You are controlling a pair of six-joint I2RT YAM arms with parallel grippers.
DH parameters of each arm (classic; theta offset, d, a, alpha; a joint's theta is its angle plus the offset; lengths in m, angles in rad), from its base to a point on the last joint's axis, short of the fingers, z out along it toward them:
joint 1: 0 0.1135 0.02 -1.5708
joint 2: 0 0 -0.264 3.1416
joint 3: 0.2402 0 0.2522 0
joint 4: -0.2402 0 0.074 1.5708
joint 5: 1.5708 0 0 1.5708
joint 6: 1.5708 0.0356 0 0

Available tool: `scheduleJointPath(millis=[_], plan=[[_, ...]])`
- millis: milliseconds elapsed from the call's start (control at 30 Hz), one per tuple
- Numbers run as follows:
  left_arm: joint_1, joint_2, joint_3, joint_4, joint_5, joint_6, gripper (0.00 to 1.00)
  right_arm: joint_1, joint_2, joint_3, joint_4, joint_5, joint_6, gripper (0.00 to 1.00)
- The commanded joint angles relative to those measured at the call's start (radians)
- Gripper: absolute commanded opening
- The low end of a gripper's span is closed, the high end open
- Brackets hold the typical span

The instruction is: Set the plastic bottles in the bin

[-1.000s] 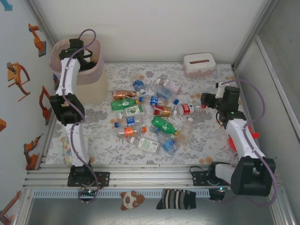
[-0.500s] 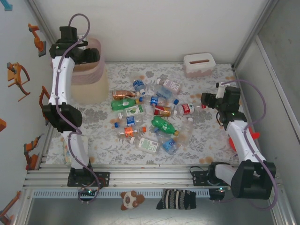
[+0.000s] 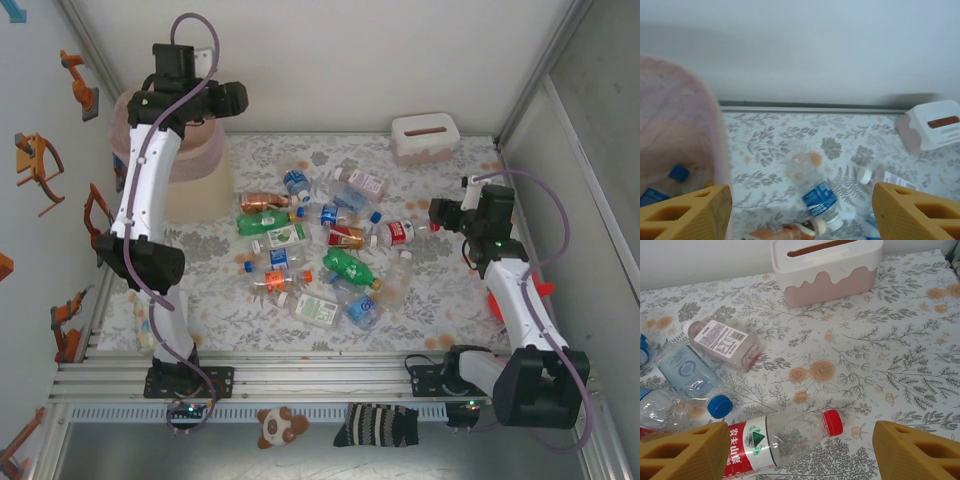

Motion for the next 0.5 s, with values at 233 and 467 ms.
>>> scheduleJointPath(millis=[233, 467], plan=[[-0.133, -0.053, -0.227, 0.316, -0.105, -0.22, 0.71, 0.009, -0.018, 0.043, -0.012, 0.013, -0.012, 0.74], [-0.184, -0.028, -0.392, 0.445, -0.151, -0.331, 0.69, 0.009, -0.018, 0.044, -0.015, 0.013, -0.012, 0.74]])
